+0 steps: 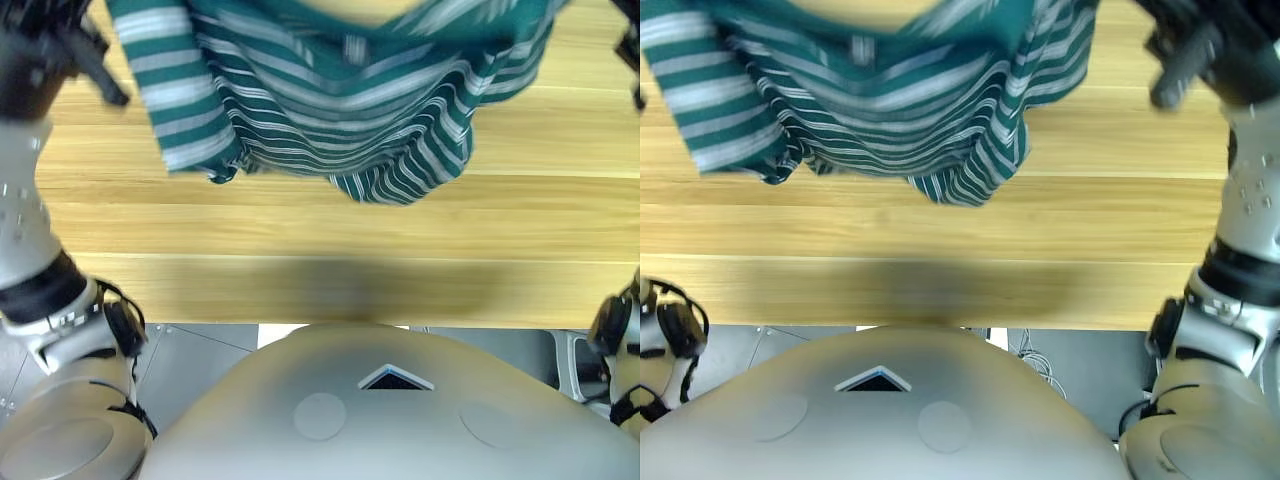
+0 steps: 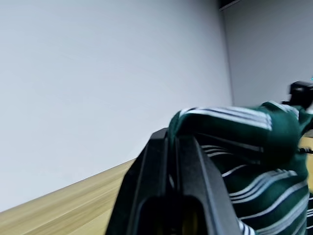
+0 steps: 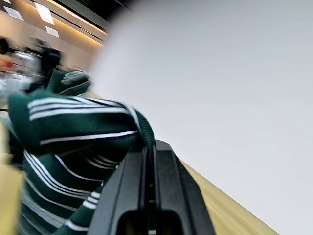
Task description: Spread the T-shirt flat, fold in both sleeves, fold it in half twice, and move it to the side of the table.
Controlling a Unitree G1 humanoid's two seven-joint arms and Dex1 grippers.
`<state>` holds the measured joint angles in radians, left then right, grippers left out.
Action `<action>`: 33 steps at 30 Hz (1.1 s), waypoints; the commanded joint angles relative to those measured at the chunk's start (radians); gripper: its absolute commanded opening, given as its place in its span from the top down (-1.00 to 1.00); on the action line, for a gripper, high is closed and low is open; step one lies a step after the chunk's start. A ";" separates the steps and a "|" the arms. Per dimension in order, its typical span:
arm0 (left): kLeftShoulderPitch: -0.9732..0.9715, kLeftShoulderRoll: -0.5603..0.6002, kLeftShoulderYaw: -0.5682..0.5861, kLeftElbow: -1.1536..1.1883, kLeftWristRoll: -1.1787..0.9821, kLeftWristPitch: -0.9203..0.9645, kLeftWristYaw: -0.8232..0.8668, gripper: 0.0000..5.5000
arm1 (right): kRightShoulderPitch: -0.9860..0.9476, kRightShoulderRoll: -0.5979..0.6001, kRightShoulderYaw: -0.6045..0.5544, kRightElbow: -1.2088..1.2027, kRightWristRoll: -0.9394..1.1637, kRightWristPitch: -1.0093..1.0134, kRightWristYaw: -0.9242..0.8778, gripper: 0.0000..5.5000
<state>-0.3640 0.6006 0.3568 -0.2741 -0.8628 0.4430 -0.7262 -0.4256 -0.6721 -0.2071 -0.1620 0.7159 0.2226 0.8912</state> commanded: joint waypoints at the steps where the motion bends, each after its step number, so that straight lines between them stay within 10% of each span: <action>1: -0.736 -0.067 -0.281 1.054 0.479 -0.187 0.163 1.00 | -0.694 0.215 0.215 0.975 -0.399 -0.101 -0.271 0.98; 8: -1.470 -0.042 -0.355 1.502 0.721 -0.365 0.561 1.00 | -1.529 0.253 0.317 1.416 -0.678 -0.255 -0.643 0.98; 15: -1.478 -0.090 -0.373 1.580 0.791 -0.422 0.514 1.00 | -1.354 0.291 0.327 1.490 -0.737 -0.269 -0.515 0.98; 22: -1.118 -0.328 -0.418 1.636 0.900 -0.475 0.306 1.00 | -0.863 0.326 0.351 1.530 -0.847 -0.347 -0.345 0.98; 26: -0.573 -0.429 -0.539 1.576 0.972 -0.563 -0.010 1.00 | -0.404 0.387 0.274 1.374 -0.723 -0.585 -0.129 0.98; 29: 0.153 -0.054 -0.607 0.580 0.767 -0.370 -0.370 1.00 | 0.101 0.309 0.298 0.784 -0.564 -0.667 0.037 0.98; 33: 0.513 0.166 -0.100 -0.016 0.349 -0.172 -0.566 1.00 | 0.386 0.093 0.256 0.464 -0.416 -0.656 0.288 0.98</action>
<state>-0.4068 0.3713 -0.0943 0.6514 -0.1153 -0.0106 -0.9351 -0.4214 -0.3165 0.0778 0.8744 0.0974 -0.3684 0.8451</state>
